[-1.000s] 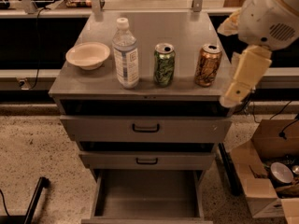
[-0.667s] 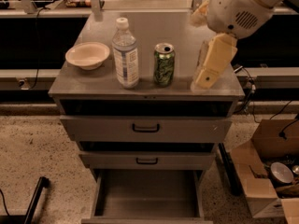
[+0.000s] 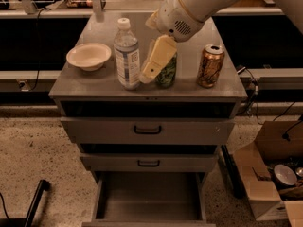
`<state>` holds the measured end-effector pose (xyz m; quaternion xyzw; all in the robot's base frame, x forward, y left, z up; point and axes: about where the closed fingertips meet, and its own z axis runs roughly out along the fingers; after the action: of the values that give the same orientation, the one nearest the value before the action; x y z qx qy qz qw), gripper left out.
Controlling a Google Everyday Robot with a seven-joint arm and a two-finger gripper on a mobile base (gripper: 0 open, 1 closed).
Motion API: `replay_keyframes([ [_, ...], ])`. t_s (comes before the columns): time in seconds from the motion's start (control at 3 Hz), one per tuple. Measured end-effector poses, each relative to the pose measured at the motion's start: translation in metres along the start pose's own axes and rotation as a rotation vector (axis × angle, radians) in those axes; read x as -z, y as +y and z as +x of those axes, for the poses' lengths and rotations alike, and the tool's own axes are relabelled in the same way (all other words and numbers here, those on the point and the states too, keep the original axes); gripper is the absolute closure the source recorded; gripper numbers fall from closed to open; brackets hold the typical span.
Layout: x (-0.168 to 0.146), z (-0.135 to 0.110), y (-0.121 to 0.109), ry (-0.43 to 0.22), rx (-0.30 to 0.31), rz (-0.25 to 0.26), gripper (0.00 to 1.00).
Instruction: Place blue plastic bottle into bottom drawer
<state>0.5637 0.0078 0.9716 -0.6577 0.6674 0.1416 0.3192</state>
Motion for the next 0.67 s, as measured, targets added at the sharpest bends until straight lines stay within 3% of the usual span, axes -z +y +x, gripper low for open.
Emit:
replay_keyframes([
  [0.33,0.000,0.000,0.000,0.000,0.000,0.000,0.00],
  [0.67,-0.012,-0.008,-0.014,-0.034,-0.030,0.041,0.00],
])
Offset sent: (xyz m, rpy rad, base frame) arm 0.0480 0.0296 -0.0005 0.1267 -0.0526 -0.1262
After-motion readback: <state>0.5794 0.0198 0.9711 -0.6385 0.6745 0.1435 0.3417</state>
